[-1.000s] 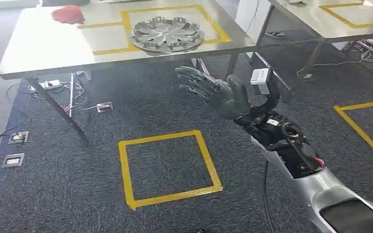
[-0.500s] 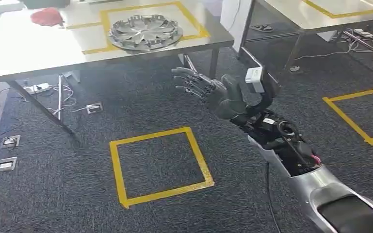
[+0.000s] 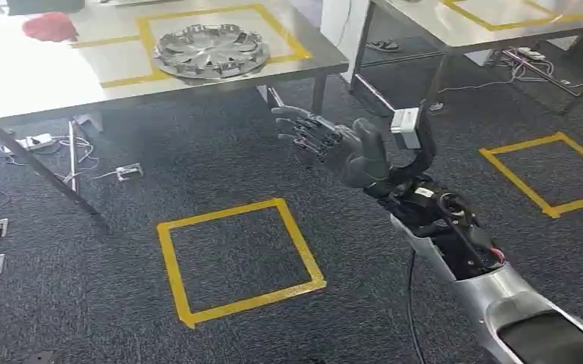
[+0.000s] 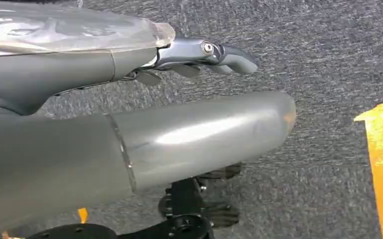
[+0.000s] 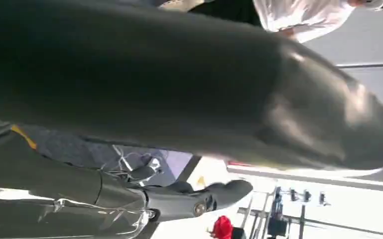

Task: Take the parts from the cabinet and place them on the table.

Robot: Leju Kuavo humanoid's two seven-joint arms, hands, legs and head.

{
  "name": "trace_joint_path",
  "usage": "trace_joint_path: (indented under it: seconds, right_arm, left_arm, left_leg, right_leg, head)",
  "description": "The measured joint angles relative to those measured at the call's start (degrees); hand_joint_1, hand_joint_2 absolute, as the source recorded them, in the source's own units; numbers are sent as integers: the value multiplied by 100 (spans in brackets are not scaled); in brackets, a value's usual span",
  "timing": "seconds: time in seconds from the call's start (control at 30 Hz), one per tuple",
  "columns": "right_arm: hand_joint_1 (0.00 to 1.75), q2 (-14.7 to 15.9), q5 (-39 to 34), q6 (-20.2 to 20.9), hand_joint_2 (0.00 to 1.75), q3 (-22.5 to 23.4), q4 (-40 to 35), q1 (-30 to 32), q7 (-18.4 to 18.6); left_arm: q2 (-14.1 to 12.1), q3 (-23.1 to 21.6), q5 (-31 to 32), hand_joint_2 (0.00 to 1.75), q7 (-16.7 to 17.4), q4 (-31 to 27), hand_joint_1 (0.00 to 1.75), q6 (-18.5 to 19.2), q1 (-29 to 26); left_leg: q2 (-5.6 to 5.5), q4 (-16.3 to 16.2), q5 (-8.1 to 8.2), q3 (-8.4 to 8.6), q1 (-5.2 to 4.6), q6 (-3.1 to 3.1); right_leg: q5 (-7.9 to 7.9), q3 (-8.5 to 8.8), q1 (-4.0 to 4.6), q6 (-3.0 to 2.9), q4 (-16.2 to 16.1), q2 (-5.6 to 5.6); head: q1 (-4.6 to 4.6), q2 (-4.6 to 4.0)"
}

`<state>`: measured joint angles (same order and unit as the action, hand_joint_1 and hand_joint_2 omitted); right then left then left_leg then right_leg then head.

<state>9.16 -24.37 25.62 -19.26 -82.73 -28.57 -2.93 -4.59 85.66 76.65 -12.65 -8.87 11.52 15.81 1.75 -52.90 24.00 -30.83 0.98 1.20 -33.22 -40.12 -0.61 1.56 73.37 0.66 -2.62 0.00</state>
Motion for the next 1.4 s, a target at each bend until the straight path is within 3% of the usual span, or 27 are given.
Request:
trace_joint_path:
  seconds: [0.07, 0.13, 0.17, 0.2, 0.3, 0.33, 0.4, 0.5, 0.53, 0.6, 0.63, 0.67, 0.7, 0.77, 0.83, 0.87, 0.93, 1.0, 1.03, 1.07, 1.13, 1.17, 1.2, 1.23, 1.33, 1.37, 1.4]
  right_arm:
    - [0, 0, 2, -31, 0, 9, 0, 14, 0]
    - [0, 0, 4, -39, 0, 15, -13, 12, 0]
    - [0, 0, 13, -48, 0, 20, -35, 11, 2]
    - [0, 0, 20, -55, 0, 17, -44, -6, 9]
    - [0, 0, 77, -74, 0, 28, -57, 23, 18]
    - [0, 0, 85, -85, 0, 35, -85, 26, 20]
    - [0, 0, 125, -149, 0, 48, -142, 15, 26]
    - [0, -4, 216, -220, 0, 42, -186, 93, 68]
    - [0, -4, 221, -254, 0, 48, -199, 127, 74]
    - [0, -4, 232, -297, 0, 70, -280, 195, 87]
    - [0, -4, 260, -302, 0, 90, -339, 217, 109]
    - [0, -4, 267, -304, 0, 101, -385, 229, 120]
    - [0, -4, 282, -308, 0, 111, -413, 232, 120]
    - [0, -4, 284, -313, 0, 135, -468, 288, 138]
    - [0, 4, 284, -337, 0, 157, -533, 322, 138]
    - [0, 31, 284, -345, 0, 179, -560, 350, 135]
    - [0, 35, 286, -352, 0, 195, -636, 363, 140]
    - [0, 48, 275, -369, 0, 208, -732, 461, 251]
    - [0, 55, 275, -372, 0, 212, -772, 503, 293]
    - [0, 59, 275, -385, 0, 219, -809, 525, 324]
    - [0, 79, 275, -400, 0, 238, -898, 522, 363]
    - [0, 83, 262, -413, 0, 253, -946, 522, 376]
    - [0, 85, 249, -437, 0, 260, -975, 518, 385]
    - [0, 85, 236, -483, 0, 260, -1025, 521, 420]
    - [0, 109, 197, -608, 0, 278, -1161, 594, 485]
    - [0, 109, 197, -638, 0, 275, -1215, 601, 490]
    - [0, 122, 197, -660, 0, 282, -1257, 595, 485]
  left_arm:
    - [9, 0, 13, 0, 0, 0, 0, -2, 1]
    - [22, 0, 13, 0, 2, 2, 0, -2, 6]
    - [24, 0, 15, 0, 4, 0, 0, -2, 7]
    - [24, 0, 15, 0, 11, 2, 0, -2, 7]
    - [22, 0, 22, 0, 24, 0, 0, -7, 12]
    - [26, 0, 22, 0, 24, 0, 0, -9, 16]
    - [31, 0, 28, 0, 22, 2, 0, -9, 6]
    - [26, 0, 39, 0, 15, 2, 0, -11, -32]
    - [33, 0, 61, 0, 13, 2, 0, -11, -43]
    - [39, 0, 85, 0, 13, 2, 0, -9, -48]
    - [39, -2, 92, 0, 13, 2, 0, -9, -45]
    - [33, 0, 92, 0, 11, 2, 0, -9, -43]
    - [17, 0, 92, 0, 9, 2, 0, -9, -45]
    - [26, 0, 94, 0, 7, 2, 0, -9, -40]
    - [37, 0, 103, 0, 7, 2, 0, -9, -19]
    - [46, -2, 114, 0, 7, 0, 0, -9, -2]
    - [57, -2, 127, 0, 2, 2, 0, -9, -16]
    - [72, -2, 153, 0, -2, 2, 0, -9, -52]
    - [72, 0, 157, 0, -2, 2, 0, -9, -64]
    - [76, -2, 166, 0, -2, 2, 0, -9, -67]
    - [92, -2, 168, 0, -9, 2, 0, -9, -63]
    - [94, -2, 168, 0, -11, 2, 0, -7, -63]
    - [87, -2, 168, 0, -18, 0, 0, -4, -63]
    - [94, -2, 173, 0, -20, 2, 0, 4, -61]
    - [92, -2, 192, 0, -24, 2, 0, 28, -40]
    - [92, -2, 192, 0, -24, 0, 0, 44, -29]
    - [96, -2, 190, 0, -26, 2, 0, 50, -21]
  left_leg:
    - [95, -11, 9, 5, 6, -12]
    - [183, -43, 44, 34, 13, -55]
    - [216, -60, 69, 40, -6, -92]
    - [244, -113, 89, 23, -50, -124]
    - [427, -84, 86, 44, -48, -193]
    - [411, -101, 119, 40, -35, -229]
    - [-21, -615, 510, -161, 1, -280]
    - [-136, -1977, 1071, -809, -7, -289]
    - [-138, -2061, 1021, -865, -6, -274]
    - [-156, -1401, 576, -572, -6, -221]
    - [-247, -819, 282, -298, -6, -180]
    - [-482, -317, 76, -66, -7, -128]
    - [-625, -138, 118, 11, 8, -115]
    - [-489, -134, 115, 3, -28, -128]
    - [-364, -66, 72, 19, 15, -71]
    - [-270, -31, 51, 45, 24, -51]
    - [-152, -26, 57, 47, 18, 5]
    - [-9, -31, 62, 49, 7, 11]
    - [52, -32, 67, 53, 9, 6]
    - [114, -34, 78, 61, 13, -9]
    - [232, -50, 110, 98, 17, -49]
    - [292, -63, 138, 126, 21, -83]
    - [330, -79, 168, 134, -34, -128]
    - [378, -109, 176, 122, -42, -151]
    - [570, -89, 188, 163, -44, -218]
    - [475, -141, 269, 152, -18, -259]
    - [197, -363, 450, 70, -2, -275]
  right_leg:
    - [281, 130, -21, 13, -288, -34]
    - [844, 698, -36, 15, -1408, -203]
    - [878, 867, -27, 14, -1813, -439]
    - [863, 896, 42, -42, -1887, -473]
    - [871, 831, 50, -159, -1848, -267]
    - [903, 845, 21, -209, -1883, -216]
    - [941, 822, 4, -272, -1888, -114]
    - [962, 781, 24, -309, -1886, 82]
    - [968, 778, 26, -310, -1885, 156]
    - [978, 784, 27, -297, -1882, 307]
    - [983, 789, 29, -289, -1881, 380]
    - [989, 786, 21, -279, -1883, 447]
    - [993, 751, 66, -243, -1858, 510]
    - [1027, 714, 8, -177, -1874, 634]
    - [1064, 684, 30, -81, -1911, 766]
    - [975, 664, 34, -74, -1808, 533]
    - [502, 338, 39, -36, -1054, 108]
    - [106, -93, 1, 8, -74, 4]
    - [111, -148, -13, 20, 61, -14]
    - [240, -68, -28, 30, -92, -30]
    - [726, 441, -53, 44, -1038, -133]
    - [944, 731, -54, 38, -1569, -274]
    - [854, 854, 16, 34, -1815, -531]
    - [878, 832, 21, -50, -1841, -453]
    - [891, 782, 29, -164, -1836, -244]
    - [918, 805, -9, -206, -1866, -191]
    - [935, 792, -10, -232, -1873, -138]
  head:
    - [-46, 0]
    - [-102, 0]
    - [-138, 0]
    - [-168, 0]
    - [-65, 0]
    - [-76, 0]
    - [-2, 0]
    - [105, 0]
    - [114, 0]
    - [131, 0]
    - [138, 0]
    - [149, 0]
    - [149, 0]
    - [144, 0]
    - [142, 0]
    - [138, 0]
    - [31, 0]
    - [2, 0]
    - [-15, 0]
    - [-37, 0]
    - [-96, 0]
    - [-124, 0]
    - [-153, 0]
    - [-157, 0]
    - [-74, 0]
    - [-66, 0]
    - [-19, 0]
